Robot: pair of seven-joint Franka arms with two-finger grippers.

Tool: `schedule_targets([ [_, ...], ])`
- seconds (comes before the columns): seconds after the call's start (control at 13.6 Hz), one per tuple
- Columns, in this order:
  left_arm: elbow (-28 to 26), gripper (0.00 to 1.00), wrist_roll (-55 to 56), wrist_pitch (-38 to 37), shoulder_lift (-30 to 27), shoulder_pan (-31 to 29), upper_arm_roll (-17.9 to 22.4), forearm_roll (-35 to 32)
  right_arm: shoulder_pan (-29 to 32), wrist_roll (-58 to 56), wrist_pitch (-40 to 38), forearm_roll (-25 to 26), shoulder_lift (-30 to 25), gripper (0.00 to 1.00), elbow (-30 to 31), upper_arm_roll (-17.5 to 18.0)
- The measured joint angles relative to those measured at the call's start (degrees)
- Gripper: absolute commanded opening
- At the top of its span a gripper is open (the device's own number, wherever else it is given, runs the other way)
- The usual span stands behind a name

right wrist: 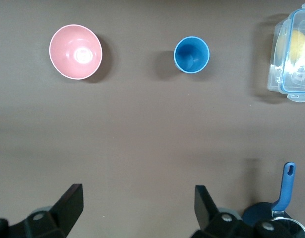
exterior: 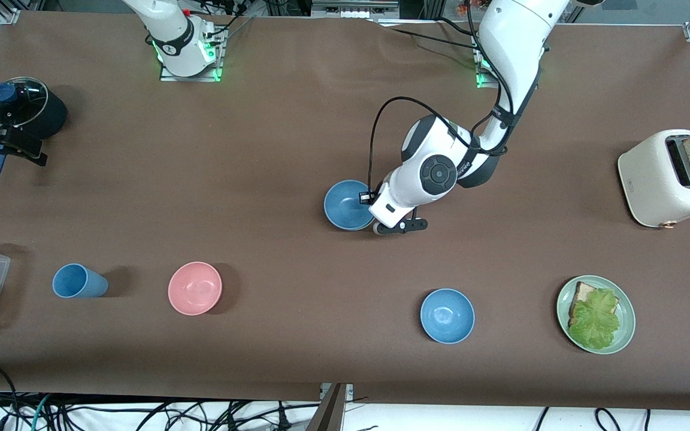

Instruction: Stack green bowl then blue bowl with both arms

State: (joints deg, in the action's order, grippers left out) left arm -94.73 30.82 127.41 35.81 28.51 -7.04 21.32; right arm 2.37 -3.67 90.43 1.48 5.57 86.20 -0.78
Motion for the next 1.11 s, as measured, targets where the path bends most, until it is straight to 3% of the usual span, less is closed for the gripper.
schedule_targets([
  [0.44,0.7,1.0,0.05,-7.5,-3.83,-1.48,1.18,0.0,0.0,0.0,0.0,0.0,0.02,0.99,0.0,0.0],
  [0.66,0.4,1.0,-1.82,-15.85,-9.95,-9.61,1.81,-0.13,0.0,0.0,0.0,0.01,0.05,0.99,-0.01,0.02],
  [0.96,-3.99,1.0,-16.18,-21.7,-19.49,-21.86,1.92,-0.38,0.01,0.0,-0.02,0.02,0.13,0.99,-0.01,0.04],
  [1.11,-5.33,1.0,-20.48,-25.01,-24.52,-24.64,2.38,-6.42,0.01,0.0,-0.03,0.03,0.16,0.99,-0.01,0.04],
])
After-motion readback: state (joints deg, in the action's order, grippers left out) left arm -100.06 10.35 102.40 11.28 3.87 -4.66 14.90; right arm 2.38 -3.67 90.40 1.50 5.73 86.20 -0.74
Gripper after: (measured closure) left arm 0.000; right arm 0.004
